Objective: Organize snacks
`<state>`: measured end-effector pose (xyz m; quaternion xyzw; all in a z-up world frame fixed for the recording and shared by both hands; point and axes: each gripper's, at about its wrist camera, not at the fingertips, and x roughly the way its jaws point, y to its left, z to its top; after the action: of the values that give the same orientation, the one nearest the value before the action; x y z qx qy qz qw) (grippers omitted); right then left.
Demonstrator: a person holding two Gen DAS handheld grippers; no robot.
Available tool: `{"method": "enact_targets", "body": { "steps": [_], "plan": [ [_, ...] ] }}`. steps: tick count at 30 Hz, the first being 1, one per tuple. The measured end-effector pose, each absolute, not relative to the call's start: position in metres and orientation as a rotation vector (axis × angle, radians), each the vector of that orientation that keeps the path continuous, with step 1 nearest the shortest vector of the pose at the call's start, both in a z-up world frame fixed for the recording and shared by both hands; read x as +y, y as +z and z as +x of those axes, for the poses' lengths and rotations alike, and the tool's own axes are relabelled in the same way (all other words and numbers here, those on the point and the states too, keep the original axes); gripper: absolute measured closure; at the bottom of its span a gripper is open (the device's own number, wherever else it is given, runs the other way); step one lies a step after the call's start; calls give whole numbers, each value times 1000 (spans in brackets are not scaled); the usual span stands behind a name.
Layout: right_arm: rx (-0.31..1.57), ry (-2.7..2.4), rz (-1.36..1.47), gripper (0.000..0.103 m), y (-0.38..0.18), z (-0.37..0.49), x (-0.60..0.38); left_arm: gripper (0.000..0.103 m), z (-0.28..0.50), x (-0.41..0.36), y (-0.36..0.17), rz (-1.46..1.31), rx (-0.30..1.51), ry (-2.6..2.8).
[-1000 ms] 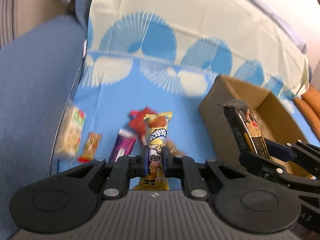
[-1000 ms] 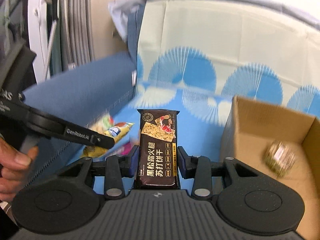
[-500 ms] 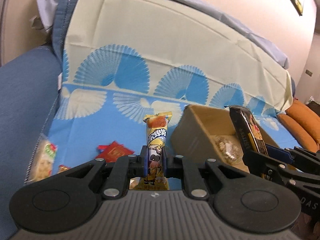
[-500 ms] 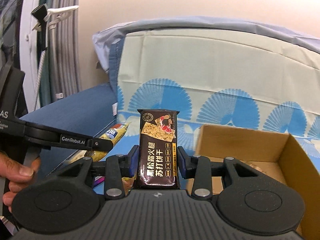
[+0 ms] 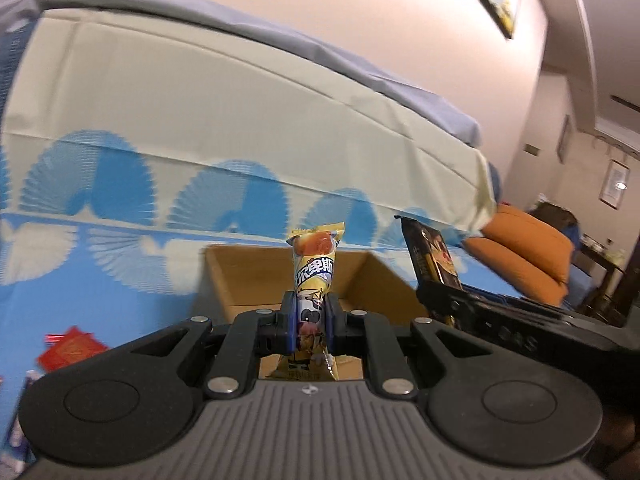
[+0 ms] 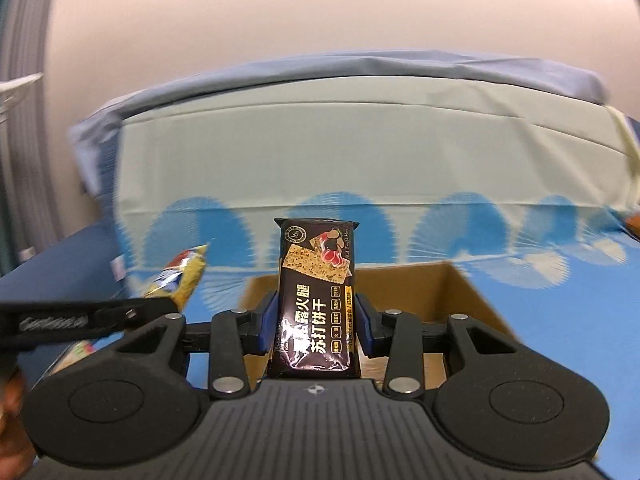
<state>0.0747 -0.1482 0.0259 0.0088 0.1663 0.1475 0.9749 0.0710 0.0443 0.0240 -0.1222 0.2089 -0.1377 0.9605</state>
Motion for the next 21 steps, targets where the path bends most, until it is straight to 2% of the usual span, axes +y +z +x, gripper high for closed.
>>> {"method": "enact_targets", "body": {
  "steps": [6,7,8,9,10,11,14,16,19,21],
  "plan": [
    [317,152,58,62,26,75,-186,87,70,7,21,-207,453,-400],
    [319,127,66,60,25,76,-190,79,67,0,20,-175,455,-410],
    [322,94,73,55,24,78,-193,61,65,-3,20,-154,462,-428],
    [325,66,76,47,23,78,-194,51,64,-4,19,-137,466,-438],
    [332,39,82,33,22,79,-195,40,61,-3,20,-114,461,-428],
    [336,21,94,29,21,80,-196,38,57,2,23,-88,440,-402],
    [337,20,99,29,19,81,-188,32,40,38,40,-77,356,-238],
    [332,46,88,29,18,80,-178,30,30,72,54,-55,329,21],
    [338,105,70,29,18,77,-158,21,6,128,71,67,271,508],
    [344,155,64,29,16,76,-142,19,-12,168,82,104,229,777]
  ]
}}
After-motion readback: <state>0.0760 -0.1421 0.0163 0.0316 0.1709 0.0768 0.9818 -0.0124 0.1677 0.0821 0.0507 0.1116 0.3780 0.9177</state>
